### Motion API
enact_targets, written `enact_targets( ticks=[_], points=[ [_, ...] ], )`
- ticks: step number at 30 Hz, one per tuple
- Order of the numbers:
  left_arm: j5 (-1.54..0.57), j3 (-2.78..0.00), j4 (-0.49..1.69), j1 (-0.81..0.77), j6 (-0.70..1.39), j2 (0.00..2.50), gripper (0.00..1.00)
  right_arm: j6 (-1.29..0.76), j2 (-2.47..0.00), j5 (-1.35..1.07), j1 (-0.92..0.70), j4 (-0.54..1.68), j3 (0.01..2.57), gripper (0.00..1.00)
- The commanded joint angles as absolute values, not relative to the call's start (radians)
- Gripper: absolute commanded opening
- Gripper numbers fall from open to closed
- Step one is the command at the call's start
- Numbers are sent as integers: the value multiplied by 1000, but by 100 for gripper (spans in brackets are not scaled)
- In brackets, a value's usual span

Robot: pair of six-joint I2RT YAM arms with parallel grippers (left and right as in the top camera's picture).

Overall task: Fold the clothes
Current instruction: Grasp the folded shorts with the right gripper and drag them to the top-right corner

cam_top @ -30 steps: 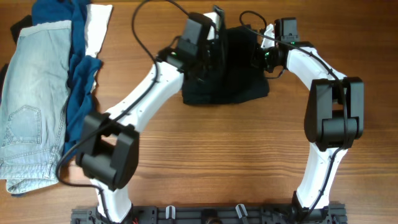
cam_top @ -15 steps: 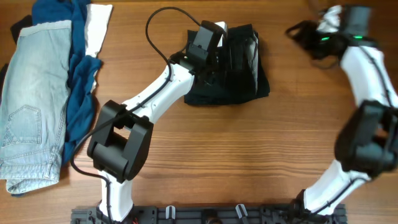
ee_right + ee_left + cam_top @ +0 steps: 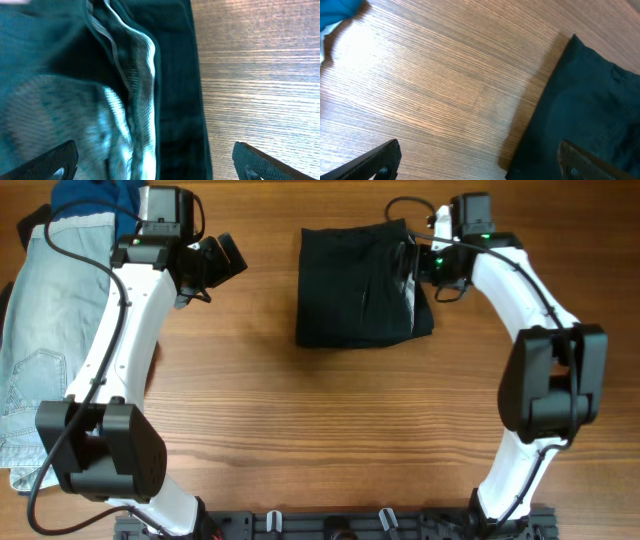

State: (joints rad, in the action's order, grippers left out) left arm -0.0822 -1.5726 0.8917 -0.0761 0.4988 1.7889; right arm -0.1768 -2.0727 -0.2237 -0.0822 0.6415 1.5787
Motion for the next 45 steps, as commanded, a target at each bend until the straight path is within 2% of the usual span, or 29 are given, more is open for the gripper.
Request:
enact_targets(
  ticks=[1,7,8,9,10,11,12,15,21,23,26,31,34,40,45],
  points=[
    [-68,-1575,894,-75,465,1804,100,-145,-2159,-52,-126,619,1573,100],
    [-65,-1575,892,-75,452,1820,100,-134,-2228,-78,-134,569,1573,99],
    [-65,-1575,892,-75,452,1822,100,-134,-2231,-78,-134,559,1573,97],
    [-65,-1575,891,-75,452,1822,100,-134,-2231,-78,-134,550,1573,90],
    [-65,-1575,889,-75,452,1822,100,-134,-2232,-79,-134,540,1572,76],
    [-65,-1575,886,-75,452,1823,100,-133,-2233,-79,-134,535,1572,58],
    [-65,-1575,884,-75,452,1823,100,-132,-2233,-78,-137,535,1572,49],
    [-65,-1575,883,-75,453,1826,100,-131,-2233,-78,-150,532,1572,4],
    [-66,-1575,883,-75,453,1831,100,-273,-2233,-72,-86,509,1573,4],
    [-65,-1575,883,-75,453,1831,100,-370,-2233,-110,8,483,1573,4],
    [-65,-1575,879,-75,453,1831,100,-413,-2233,-194,149,437,1573,4],
    [-65,-1575,870,-75,453,1832,100,-750,-2233,-211,419,441,1573,4],
    [-65,-1575,865,-75,453,1832,100,-789,-2233,-317,506,404,1573,4],
    [-66,-1575,864,-75,453,1832,100,-965,-2233,-309,498,363,1573,4],
    [-66,-1575,864,-75,453,1832,100,-1120,-2231,-398,442,136,1573,4]
  ],
)
